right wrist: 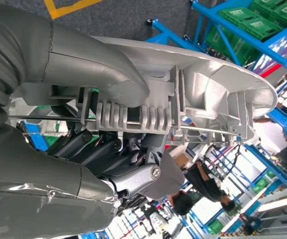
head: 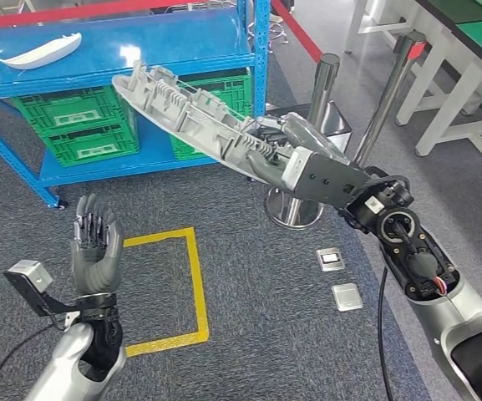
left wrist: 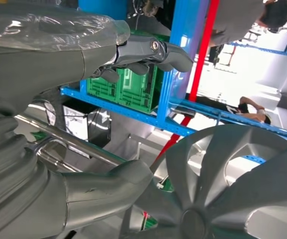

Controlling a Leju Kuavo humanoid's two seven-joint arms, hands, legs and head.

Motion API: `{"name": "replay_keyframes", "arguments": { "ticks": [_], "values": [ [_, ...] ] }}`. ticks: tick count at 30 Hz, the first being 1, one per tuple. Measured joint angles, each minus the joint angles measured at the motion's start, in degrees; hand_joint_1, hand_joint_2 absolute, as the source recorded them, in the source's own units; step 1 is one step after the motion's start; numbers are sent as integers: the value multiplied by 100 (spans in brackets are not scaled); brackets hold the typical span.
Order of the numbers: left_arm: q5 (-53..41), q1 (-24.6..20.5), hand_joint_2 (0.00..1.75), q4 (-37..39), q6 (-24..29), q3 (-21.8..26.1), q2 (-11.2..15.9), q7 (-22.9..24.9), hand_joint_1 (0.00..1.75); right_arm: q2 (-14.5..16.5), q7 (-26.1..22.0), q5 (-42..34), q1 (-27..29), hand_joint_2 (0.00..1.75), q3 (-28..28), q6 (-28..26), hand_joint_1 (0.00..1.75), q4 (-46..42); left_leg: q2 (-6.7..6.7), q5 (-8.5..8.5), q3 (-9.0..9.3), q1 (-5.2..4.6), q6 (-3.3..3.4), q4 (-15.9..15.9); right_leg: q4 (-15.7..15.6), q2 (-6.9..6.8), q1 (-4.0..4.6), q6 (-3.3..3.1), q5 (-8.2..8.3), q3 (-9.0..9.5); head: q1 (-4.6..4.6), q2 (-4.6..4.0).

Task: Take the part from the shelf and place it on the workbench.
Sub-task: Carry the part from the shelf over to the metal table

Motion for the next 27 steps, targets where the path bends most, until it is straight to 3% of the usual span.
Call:
{"name": "replay_keyframes", "arguments": {
  "ticks": [9, 14, 16, 18, 19, 20, 21, 22, 24, 25, 27],
  "values": [
    [-19, -6, 175, -48, -69, 0, 59, 61, 0, 0, -61, 0, 78, 175, -43, -40, 175, 44, -2, -35, -25, -9, 29, 51, -5, -1, -10, 12, -7, 2, -11, 0],
    [-19, -12, 175, -54, -128, 0, 109, 79, 0, 5, -109, 21, 130, 175, -42, -175, 175, 66, -24, -31, 5, 1, 82, -10, 5, -25, -6, 67, -40, 15, -17, 0],
    [-20, -23, 175, -60, -145, 0, 122, 78, 0, 7, -133, 26, 141, 175, -48, -216, 175, 74, -55, -6, 68, 54, 101, -90, 363, -17, -12, 106, -255, -140, 7, 0],
    [-20, -18, 175, -61, -158, 0, 129, 78, 0, 7, -151, 26, 160, 175, -50, -239, 175, 87, -110, -7, 88, 73, 103, -105, 1164, -9, -54, 143, -621, -542, 49, 0],
    [-20, -4, 175, -61, -160, 0, 132, 78, 0, 7, -155, 26, 175, 175, -49, -244, 175, 92, -150, -13, 90, 80, 97, -100, 1529, -8, -76, 164, -733, -742, 62, 0],
    [-20, 12, 175, -61, -161, 0, 134, 78, 0, 7, -154, 26, 193, 175, -48, -247, 175, 96, -199, -23, 92, 91, 83, -89, 1699, -8, -97, 184, -726, -853, 66, 0],
    [-21, 24, 175, -61, -161, 0, 136, 77, 0, 7, -152, 26, 208, 175, -48, -249, 175, 97, -255, -38, 96, 109, 61, -68, 1631, -3, -118, 205, -596, -850, 67, 0],
    [-21, 29, 175, -61, -161, 0, 137, 76, 0, 7, -150, 26, 217, 175, -48, -250, 175, 99, -318, -61, 99, 134, 29, -35, 1326, 17, -143, 230, -366, -730, 69, 0],
    [-22, 23, 175, -64, -159, 0, 139, 71, 0, 9, -160, 26, 223, 175, -48, -254, 175, 108, -441, -123, 76, 176, -57, 67, 534, 204, -205, 292, 8, -378, 85, 0],
    [-22, 21, 175, -68, -157, -1, 141, 66, 0, 11, -172, 26, 222, 175, -48, -260, 175, 115, -499, -139, 45, 185, -99, 109, 290, 296, -223, 299, 80, -264, 94, 0],
    [-22, 28, 175, -78, -150, -3, 149, 59, 0, 21, -193, 28, 225, 175, -43, -273, 175, 132, -608, -129, -16, 194, -167, 138, 196, 356, -209, 256, 46, -213, 90, 0]
  ]
}}
